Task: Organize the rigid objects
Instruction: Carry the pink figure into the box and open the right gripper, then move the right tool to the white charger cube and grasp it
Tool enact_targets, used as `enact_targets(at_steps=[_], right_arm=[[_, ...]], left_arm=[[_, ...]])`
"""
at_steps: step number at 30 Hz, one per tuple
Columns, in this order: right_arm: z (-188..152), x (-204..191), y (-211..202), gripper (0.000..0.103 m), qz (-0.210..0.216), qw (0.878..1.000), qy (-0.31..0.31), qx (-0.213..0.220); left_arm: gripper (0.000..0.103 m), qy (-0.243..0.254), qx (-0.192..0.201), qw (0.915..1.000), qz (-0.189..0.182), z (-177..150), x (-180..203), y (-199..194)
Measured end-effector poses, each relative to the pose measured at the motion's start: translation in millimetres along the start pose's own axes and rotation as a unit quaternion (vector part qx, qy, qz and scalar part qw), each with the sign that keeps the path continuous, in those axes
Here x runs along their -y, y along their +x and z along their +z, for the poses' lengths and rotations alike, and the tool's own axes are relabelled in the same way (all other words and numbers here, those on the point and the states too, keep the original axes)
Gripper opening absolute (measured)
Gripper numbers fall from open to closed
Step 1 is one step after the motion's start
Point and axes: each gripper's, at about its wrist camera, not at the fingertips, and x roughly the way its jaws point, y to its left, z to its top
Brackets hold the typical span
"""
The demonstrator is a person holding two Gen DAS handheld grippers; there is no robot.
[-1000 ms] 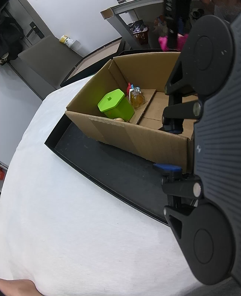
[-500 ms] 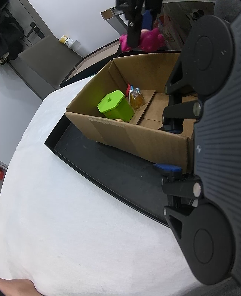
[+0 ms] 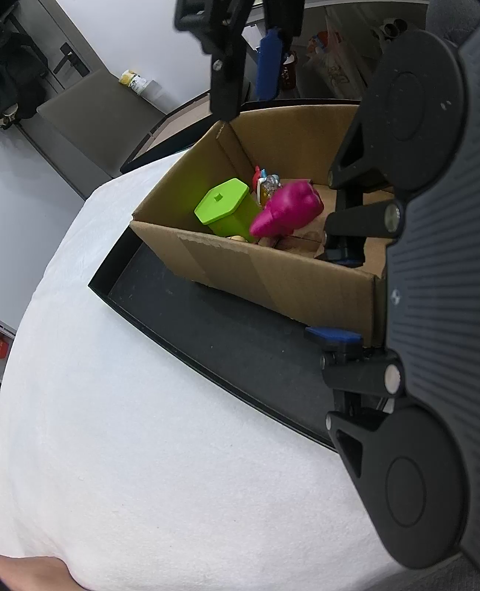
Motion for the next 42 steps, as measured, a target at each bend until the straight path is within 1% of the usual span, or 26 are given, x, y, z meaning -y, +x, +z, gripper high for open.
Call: enact_targets(at_steps=[12,20,28,36,42], right_arm=[[-10,53,-24,0.060,-0.020,0.999,0.043,0.004],[-14,90,-30,0.060,-0.036,0.996,0.085,0.003],[-19,113,-25,0.060,-0.046,0.993,0.105,-0.004],[-16,134,-15,0.060,-0.069,0.991,0.117,-0.004],[-12,151,3,0.060,-0.088,0.987,0.134,-0.006]], left_arm=[[0.028,-0.002,0.002,1.0000,0.001,-1,-1,0],[0.028,0.002,0.006,1.0000,0.003,-3,0,-2],[0.028,-0.001,0.005,1.0000,0.003,-2,0,-3],[0.028,0.004,0.006,1.0000,0.005,-2,2,-2],[0.028,0.002,0.005,1.0000,0.007,-1,2,0]])
